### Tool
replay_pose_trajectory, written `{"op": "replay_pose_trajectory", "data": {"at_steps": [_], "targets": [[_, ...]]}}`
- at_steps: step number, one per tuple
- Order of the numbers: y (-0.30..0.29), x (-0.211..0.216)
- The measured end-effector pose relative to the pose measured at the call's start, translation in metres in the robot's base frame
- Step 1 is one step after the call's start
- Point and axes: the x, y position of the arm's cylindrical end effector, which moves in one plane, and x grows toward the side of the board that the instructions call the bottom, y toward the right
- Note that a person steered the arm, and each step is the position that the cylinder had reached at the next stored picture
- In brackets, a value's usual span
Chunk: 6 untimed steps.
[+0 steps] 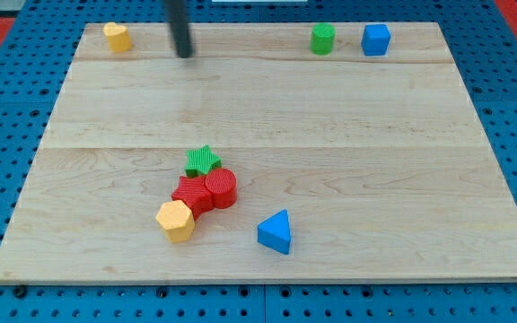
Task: Move the green circle towards the top center
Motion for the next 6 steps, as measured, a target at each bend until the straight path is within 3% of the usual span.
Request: {"op": "replay_pose_trajectory", "data": {"at_steps": [1,2,4,5,6], "targets": [[0.137,-0.002],[0.217,-0.003],[0.187,-0.03],[0.147,-0.049],[0.072,-0.033]]}}
